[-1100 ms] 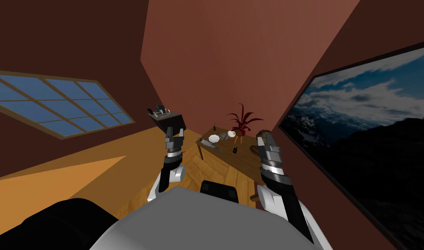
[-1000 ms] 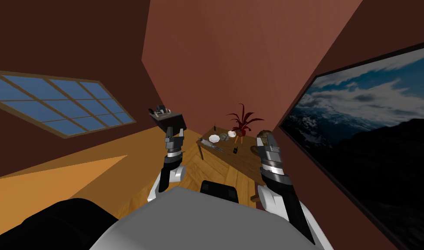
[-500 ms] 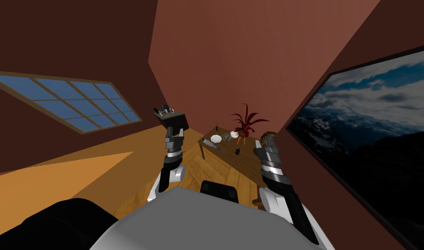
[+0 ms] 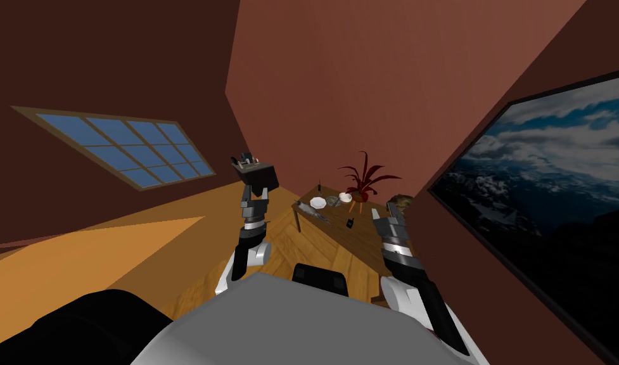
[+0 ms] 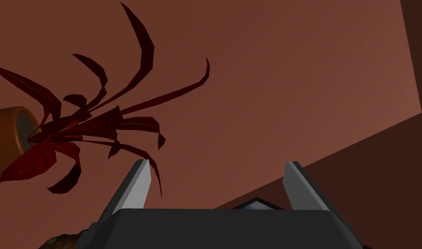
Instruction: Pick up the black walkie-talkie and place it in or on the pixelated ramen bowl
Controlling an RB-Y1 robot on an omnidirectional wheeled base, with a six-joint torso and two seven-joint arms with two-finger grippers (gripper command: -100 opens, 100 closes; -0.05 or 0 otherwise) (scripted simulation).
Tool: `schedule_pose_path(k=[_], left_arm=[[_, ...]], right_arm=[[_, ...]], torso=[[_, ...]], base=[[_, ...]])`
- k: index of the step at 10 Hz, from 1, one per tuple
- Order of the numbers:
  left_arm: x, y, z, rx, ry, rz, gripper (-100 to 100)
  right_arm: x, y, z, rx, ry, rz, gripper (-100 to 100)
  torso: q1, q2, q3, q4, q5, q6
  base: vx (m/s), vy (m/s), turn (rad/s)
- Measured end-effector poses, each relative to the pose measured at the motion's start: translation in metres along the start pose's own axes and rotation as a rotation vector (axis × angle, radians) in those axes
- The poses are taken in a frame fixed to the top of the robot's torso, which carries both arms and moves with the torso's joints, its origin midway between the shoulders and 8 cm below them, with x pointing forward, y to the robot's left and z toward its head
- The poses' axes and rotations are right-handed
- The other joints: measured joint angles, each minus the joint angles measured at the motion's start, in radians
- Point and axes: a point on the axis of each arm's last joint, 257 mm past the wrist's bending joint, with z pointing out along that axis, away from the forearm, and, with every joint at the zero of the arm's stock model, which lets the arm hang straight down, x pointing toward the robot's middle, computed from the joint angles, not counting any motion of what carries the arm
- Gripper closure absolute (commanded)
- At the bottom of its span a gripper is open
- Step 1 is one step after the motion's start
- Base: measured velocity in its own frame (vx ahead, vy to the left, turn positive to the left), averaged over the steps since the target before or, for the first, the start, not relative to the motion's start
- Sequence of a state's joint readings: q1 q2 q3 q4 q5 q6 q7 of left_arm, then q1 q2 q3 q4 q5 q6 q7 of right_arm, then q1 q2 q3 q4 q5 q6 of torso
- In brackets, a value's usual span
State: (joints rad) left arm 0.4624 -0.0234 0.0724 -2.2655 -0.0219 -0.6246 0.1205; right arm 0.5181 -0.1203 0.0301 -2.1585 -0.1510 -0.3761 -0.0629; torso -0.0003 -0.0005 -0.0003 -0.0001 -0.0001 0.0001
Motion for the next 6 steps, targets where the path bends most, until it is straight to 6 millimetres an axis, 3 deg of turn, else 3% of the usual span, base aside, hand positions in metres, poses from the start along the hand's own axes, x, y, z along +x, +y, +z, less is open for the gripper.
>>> schedule_pose_path(k=[6], left_arm=[[0.0,0.0,0.0,0.0,0.0,0.0,0]], right_arm=[[-0.023,-0.045,-0.009,0.112,-0.047,0.149,-100]], torso=[[0.0,0.0,0.0,0.0,0.0,0.0]], base=[[0.007,-0.003,0.09]])
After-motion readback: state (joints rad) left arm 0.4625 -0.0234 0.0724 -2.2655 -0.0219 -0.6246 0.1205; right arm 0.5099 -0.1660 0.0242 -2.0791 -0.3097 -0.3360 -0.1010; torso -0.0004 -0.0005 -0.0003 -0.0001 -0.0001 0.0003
